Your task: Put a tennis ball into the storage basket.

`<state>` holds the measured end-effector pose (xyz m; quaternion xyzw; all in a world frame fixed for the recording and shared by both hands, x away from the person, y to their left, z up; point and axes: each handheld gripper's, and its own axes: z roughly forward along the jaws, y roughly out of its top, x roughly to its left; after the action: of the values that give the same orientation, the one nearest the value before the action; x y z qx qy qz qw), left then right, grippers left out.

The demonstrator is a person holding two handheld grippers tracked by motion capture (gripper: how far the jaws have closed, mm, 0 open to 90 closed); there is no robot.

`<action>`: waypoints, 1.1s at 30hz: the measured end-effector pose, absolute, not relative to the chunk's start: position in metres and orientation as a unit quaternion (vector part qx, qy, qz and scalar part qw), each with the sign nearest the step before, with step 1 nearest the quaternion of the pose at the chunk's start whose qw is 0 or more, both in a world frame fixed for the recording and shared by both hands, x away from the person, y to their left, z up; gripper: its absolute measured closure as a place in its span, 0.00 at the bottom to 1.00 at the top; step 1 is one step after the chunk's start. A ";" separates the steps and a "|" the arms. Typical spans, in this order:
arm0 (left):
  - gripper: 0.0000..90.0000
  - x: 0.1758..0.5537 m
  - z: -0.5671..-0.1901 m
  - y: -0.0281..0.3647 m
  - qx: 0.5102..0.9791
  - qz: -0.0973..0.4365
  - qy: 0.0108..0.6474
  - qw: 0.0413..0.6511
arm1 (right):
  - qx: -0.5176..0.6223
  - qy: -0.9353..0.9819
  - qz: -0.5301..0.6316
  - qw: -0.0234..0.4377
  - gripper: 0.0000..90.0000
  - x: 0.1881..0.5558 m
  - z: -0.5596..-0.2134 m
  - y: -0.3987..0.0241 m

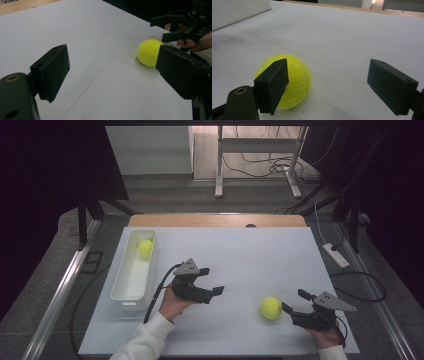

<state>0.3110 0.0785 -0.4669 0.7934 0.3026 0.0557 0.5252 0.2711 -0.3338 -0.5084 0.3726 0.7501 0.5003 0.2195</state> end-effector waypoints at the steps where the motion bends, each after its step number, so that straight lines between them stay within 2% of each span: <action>1: 0.14 0.311 -0.467 0.077 0.793 0.055 0.303 0.526 | 0.373 0.750 0.500 0.219 0.19 0.271 -0.508 -0.334; 33: 0.14 0.310 -0.480 0.033 0.816 0.033 0.277 0.506 | 0.373 0.748 0.503 0.220 0.19 0.271 -0.507 -0.335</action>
<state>0.3102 0.0328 -0.4797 0.8162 0.2766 0.0328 0.5063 0.2714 -0.3346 -0.5073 0.3732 0.7480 0.5028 0.2203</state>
